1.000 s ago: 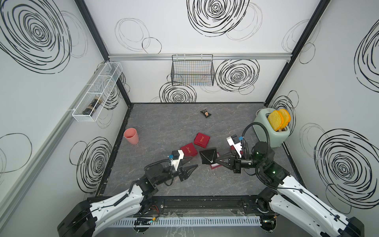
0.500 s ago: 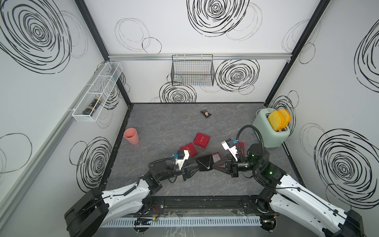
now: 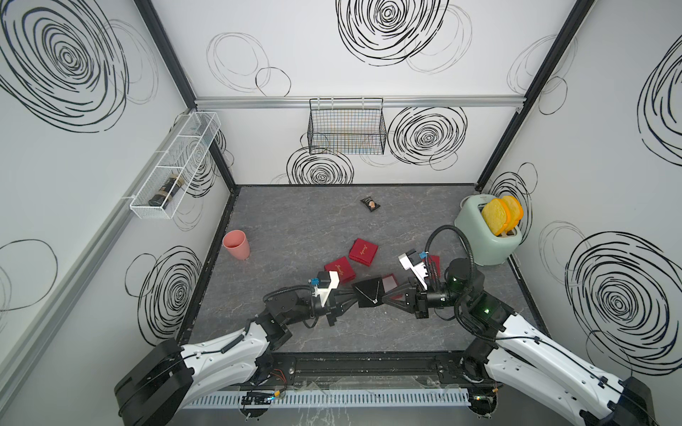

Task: Take the necklace out of the lift-off lid jewelry box
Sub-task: Pick up the necklace from the inner lining.

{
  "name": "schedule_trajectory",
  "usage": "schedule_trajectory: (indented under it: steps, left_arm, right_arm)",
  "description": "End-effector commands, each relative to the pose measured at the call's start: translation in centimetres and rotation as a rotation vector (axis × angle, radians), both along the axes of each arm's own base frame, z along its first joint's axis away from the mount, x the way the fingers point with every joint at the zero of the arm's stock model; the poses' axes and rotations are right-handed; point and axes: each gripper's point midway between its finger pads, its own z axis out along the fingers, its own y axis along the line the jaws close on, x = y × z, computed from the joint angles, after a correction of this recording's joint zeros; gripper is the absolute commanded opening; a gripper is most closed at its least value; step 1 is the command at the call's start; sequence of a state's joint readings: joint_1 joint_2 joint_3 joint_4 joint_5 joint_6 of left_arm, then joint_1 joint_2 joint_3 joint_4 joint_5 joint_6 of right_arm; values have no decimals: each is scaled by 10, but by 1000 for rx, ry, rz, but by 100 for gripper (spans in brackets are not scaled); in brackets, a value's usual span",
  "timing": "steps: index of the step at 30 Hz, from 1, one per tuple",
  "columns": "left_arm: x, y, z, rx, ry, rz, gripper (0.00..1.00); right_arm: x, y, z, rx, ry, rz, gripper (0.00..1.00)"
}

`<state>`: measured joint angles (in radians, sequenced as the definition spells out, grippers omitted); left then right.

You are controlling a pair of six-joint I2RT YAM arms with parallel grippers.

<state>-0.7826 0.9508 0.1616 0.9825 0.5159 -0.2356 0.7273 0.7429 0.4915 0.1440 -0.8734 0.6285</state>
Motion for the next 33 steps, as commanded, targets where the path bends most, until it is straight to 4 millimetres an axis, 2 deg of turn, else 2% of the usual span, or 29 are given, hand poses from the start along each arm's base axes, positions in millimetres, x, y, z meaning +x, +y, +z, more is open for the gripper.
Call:
schedule_trajectory:
  steps: [1,5,8,12,21,24,25,29,33]
  left_arm:
    - [-4,-3,22,-48,-65,-31,21]
    - [-3,-4,22,-48,-61,-27,14]
    - [-5,-6,22,-47,-63,-44,26]
    - [-7,-8,22,-45,-66,-54,27]
    - [5,-13,18,-22,-43,-18,6]
    - [13,-11,18,-24,-42,24,5]
    - [17,-9,19,-22,-44,46,0]
    - [42,1,19,7,-30,171,0]
    - [59,15,32,10,-77,271,0]
  right_arm:
    - [-4,1,2,17,-6,20,0]
    - [-5,1,3,17,-8,24,0]
    - [-4,1,3,16,-10,20,0]
    - [-4,1,4,18,-14,22,0]
    - [-4,0,2,11,-11,19,0]
    - [0,-1,-3,-7,-6,-6,0]
    - [1,-2,-7,-17,-1,-15,0]
    - [4,-8,-19,-31,22,-42,0]
    - [2,-13,-32,-41,42,-53,0]
